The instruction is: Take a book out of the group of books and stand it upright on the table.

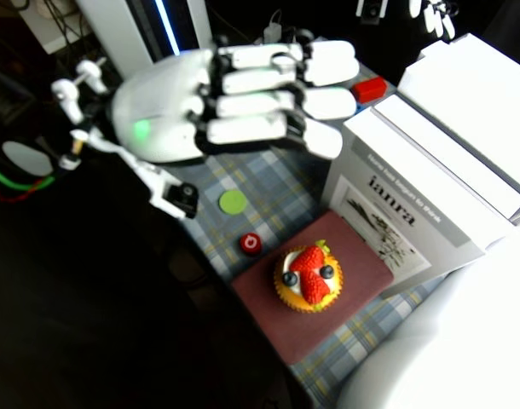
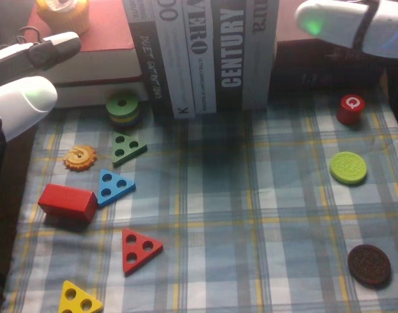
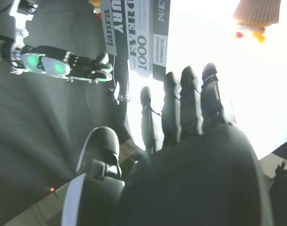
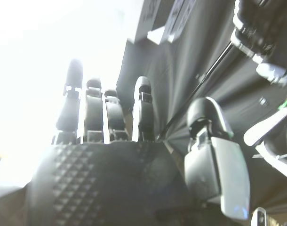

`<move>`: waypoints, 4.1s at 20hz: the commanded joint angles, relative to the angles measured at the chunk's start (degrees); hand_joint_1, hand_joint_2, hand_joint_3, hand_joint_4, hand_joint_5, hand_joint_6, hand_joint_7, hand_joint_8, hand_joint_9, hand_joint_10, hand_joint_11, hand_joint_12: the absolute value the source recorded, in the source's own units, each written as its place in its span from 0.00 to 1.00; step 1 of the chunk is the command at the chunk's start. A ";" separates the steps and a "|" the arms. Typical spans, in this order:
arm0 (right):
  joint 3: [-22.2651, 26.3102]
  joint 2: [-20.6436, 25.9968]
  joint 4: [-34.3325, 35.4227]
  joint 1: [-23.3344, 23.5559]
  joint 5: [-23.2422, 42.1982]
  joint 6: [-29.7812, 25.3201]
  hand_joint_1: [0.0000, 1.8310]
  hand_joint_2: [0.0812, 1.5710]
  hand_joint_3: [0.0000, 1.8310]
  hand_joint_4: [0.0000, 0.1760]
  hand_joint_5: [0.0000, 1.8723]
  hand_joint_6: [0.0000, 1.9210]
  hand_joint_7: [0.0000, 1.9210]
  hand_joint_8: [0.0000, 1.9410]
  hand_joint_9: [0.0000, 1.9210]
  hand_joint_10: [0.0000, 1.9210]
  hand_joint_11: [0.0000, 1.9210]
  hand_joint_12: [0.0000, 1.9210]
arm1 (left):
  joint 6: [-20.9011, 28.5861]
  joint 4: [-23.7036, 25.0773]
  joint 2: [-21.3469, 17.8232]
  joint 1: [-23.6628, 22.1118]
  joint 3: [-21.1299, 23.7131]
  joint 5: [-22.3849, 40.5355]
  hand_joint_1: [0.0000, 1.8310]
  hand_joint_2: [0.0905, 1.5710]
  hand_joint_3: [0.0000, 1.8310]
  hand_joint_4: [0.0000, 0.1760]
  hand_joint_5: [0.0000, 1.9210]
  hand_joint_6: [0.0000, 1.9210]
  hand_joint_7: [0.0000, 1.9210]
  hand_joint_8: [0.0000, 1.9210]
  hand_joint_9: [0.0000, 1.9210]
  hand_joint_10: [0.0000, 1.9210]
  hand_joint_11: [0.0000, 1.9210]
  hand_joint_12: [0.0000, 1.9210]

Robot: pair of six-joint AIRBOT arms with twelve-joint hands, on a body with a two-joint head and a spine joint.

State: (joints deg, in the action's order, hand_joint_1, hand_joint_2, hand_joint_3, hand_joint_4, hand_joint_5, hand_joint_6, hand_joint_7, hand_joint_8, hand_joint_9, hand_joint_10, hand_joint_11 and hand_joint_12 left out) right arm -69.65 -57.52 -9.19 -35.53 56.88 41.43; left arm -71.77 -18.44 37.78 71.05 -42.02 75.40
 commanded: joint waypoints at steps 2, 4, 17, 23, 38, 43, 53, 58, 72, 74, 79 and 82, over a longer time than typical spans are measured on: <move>-0.86 -0.75 -0.27 2.61 3.29 -0.07 0.00 0.72 0.00 1.00 0.16 0.01 0.03 0.00 0.01 0.01 0.05 0.03 | 0.66 0.43 0.49 -0.58 -0.24 6.53 0.02 0.86 0.00 0.66 0.18 0.00 0.14 0.00 0.06 0.00 0.00 0.00; -1.39 -1.23 -2.03 4.18 1.48 -0.07 0.00 0.71 0.00 1.00 0.15 0.00 0.04 0.01 0.03 0.01 0.07 0.05 | 0.66 0.58 0.53 -0.58 -0.31 6.38 0.01 0.86 0.00 0.76 0.17 0.00 0.14 0.00 0.06 0.00 0.00 0.00; -4.49 -3.98 -10.56 10.85 -11.16 0.25 0.00 0.69 0.00 1.00 0.14 0.00 0.00 0.00 0.00 0.00 0.00 0.00 | 0.90 0.64 0.83 -0.58 -0.70 6.17 0.06 0.86 0.00 0.71 0.14 0.00 0.14 0.00 0.08 0.00 0.00 0.00; -3.99 -3.93 -12.58 10.85 -13.42 0.25 0.00 0.68 0.00 1.00 0.14 0.00 0.00 0.00 0.00 0.00 0.00 0.00 | 1.43 0.54 0.90 -0.58 -0.68 6.32 0.07 0.87 0.00 0.64 0.14 0.00 0.14 0.00 0.09 0.00 0.00 0.00; 2.87 -0.02 -16.99 10.14 -14.30 0.25 0.00 0.67 0.00 1.00 0.17 0.01 0.00 0.00 0.00 0.00 0.00 0.00 | 1.92 0.00 0.91 -0.33 -0.21 7.25 0.07 0.89 0.00 0.62 0.14 0.00 0.14 0.00 0.08 0.00 0.02 0.01; 6.20 3.29 -16.62 7.06 -9.52 0.25 0.00 0.70 0.00 1.00 0.19 0.00 0.00 0.00 0.00 0.00 0.00 0.00 | 2.14 -0.23 0.76 0.41 0.11 7.79 0.08 0.89 0.00 0.60 0.15 0.00 0.14 0.00 0.08 0.00 0.02 0.02; 10.98 6.75 -16.12 -0.04 -0.63 -0.94 0.00 0.72 0.00 1.00 0.22 0.00 0.00 0.00 0.00 0.00 0.00 0.00 | 2.23 -0.42 0.79 0.56 0.20 7.94 0.07 0.89 0.00 0.59 0.15 0.00 0.14 0.00 0.09 0.00 0.00 0.12; 12.98 8.44 -16.17 -2.16 2.65 -1.09 0.05 0.73 0.00 1.00 0.24 0.01 0.00 0.00 0.00 0.00 0.00 0.00 | 2.38 -0.54 0.83 0.59 0.24 8.03 0.05 0.89 0.00 0.68 0.14 0.00 0.14 0.00 0.09 0.00 0.00 0.13; 17.35 12.67 -19.62 -10.76 14.46 -6.66 0.00 0.96 0.03 0.54 0.18 0.10 0.10 0.01 0.03 0.01 0.00 0.00 | 2.90 -1.52 0.96 2.46 0.82 8.77 0.07 0.86 0.00 0.86 0.16 0.00 0.15 0.00 0.10 0.00 0.00 0.21; 17.94 14.16 -19.04 -11.02 18.07 -5.84 0.00 0.88 0.00 0.62 0.09 0.15 0.16 0.00 0.15 0.09 0.00 0.52 | 3.06 -1.62 0.98 2.88 0.93 9.14 0.05 0.87 0.00 0.84 0.14 0.00 0.15 0.00 0.09 0.00 0.00 0.15; 18.30 15.11 -10.59 -14.42 27.99 0.30 0.00 0.87 0.00 0.00 0.11 0.29 0.24 0.00 0.13 0.25 0.00 0.71 | 4.64 -1.89 0.94 3.62 0.91 12.86 0.11 0.89 0.00 0.61 0.15 0.00 0.15 0.00 0.10 0.00 0.00 0.13; 16.61 13.11 -1.44 -17.62 30.81 1.56 0.00 0.87 0.00 0.00 0.11 0.30 0.24 0.00 0.13 0.25 0.00 0.71 | 6.81 -1.96 1.12 3.67 0.35 17.70 0.20 0.84 0.00 0.01 0.04 0.00 0.13 0.01 0.11 0.01 0.00 0.19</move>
State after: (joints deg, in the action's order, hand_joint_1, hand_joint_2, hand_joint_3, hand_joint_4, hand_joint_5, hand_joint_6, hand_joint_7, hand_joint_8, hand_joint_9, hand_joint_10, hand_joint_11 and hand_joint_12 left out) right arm -53.21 -44.51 -12.27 -53.87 80.99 42.74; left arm -65.36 -20.40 38.81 75.18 -41.41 84.33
